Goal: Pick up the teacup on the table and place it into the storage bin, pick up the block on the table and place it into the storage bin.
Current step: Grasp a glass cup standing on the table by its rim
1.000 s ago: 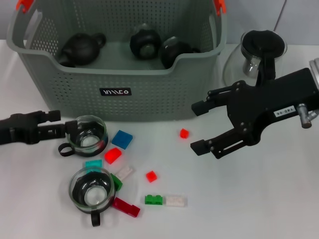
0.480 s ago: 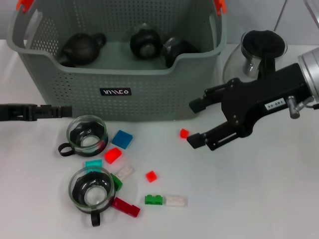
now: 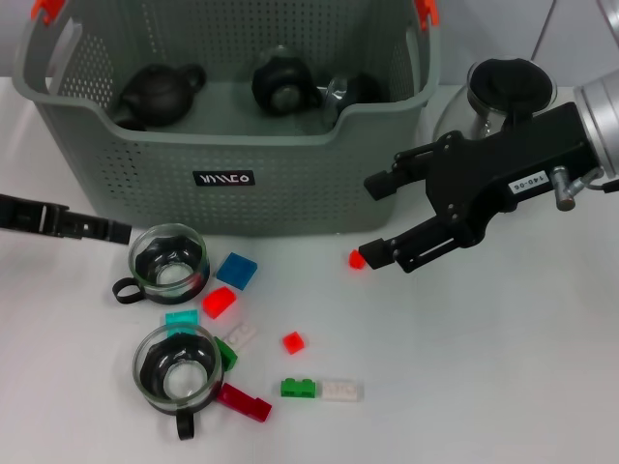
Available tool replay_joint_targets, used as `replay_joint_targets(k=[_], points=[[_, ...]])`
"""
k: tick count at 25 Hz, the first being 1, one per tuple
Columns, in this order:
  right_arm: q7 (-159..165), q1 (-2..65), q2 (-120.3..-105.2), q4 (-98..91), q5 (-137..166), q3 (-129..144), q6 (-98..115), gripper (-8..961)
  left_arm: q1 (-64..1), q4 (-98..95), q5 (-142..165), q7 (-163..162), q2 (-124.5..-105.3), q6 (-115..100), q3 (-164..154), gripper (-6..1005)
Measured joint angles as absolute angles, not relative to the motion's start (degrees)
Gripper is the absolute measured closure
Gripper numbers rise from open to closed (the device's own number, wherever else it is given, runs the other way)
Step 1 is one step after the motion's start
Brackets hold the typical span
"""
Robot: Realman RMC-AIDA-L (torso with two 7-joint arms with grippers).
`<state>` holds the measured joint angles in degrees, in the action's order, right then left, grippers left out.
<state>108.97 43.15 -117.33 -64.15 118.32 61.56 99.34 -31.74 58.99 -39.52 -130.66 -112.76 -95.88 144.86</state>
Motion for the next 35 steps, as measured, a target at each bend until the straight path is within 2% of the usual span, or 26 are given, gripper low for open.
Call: replay_joint_targets(k=[21,35], points=[[106.39,46.13,-117.19,-61.70,121.01,62.04,97.16,36,-37.46,61.09,-26.68,-142.27,-116.18,-97.47,140.52,146],[104.78,46.65,-117.25,-60.42,121.21,61.81,95.61,37,-35.92,61.20,-26.66,-136.96,-116.41,-94.12,140.31,147]])
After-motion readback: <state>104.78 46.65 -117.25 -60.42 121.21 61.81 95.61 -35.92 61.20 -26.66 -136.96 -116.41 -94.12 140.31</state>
